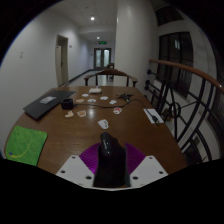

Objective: Arrange mouse

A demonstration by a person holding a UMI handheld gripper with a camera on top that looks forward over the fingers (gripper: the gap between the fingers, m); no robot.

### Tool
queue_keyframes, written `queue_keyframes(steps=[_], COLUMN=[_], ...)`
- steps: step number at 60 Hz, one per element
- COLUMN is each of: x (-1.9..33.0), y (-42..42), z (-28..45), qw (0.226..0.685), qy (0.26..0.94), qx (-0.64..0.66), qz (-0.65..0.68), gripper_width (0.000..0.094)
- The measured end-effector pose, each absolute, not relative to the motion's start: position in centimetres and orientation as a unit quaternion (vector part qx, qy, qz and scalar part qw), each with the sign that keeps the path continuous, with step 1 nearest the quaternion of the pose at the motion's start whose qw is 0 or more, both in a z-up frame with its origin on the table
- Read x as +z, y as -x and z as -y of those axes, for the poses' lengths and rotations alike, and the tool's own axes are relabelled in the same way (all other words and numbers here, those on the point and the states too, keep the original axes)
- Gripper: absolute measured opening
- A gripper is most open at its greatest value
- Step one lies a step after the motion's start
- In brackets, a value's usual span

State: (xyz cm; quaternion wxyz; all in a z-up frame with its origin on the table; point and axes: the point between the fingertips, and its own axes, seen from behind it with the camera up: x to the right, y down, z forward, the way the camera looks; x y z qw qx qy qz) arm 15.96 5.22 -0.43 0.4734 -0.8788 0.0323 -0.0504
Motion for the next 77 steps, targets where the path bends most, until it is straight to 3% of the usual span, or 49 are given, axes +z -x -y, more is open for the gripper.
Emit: queue_keyframes(steps=[11,23,30,36,43,52,53,56,64,68,71,74,77], x=[1.8,15.8,20.3,18.2,8.1,-0.4,0.3,0.0,-0.1,0.9,2.4,3.8,4.9], y=[-16.7,-7.5,2.3,10.3,16.3,16.6,16.7,16.5,17.1,17.7,17.4,16.6,15.3], z=[-4.2,-2.7,-2.6,-2.6,-2.2,-1.4,-2.0,-2.2,-1.3,-0.3,1.0,2.3,4.1], qw=[0.499,0.597,0.625,0.616,0.535,0.47,0.489,0.489,0.455,0.452,0.461,0.466,0.466], qy=[0.864,0.8,0.779,0.787,0.845,0.882,0.872,0.871,0.888,0.888,0.881,0.876,0.875], qx=[-0.053,-0.038,0.008,0.027,0.028,-0.008,-0.009,-0.017,0.012,0.041,0.052,0.052,0.056], qz=[-0.048,-0.045,-0.051,-0.023,0.011,0.02,0.022,0.034,0.06,0.076,0.093,0.11,0.12], gripper_width=[0.0311,0.0311,0.0311,0.0312,0.0311,0.0318,0.0319,0.0335,0.0507,0.0686,0.0887,0.0838,0.0853])
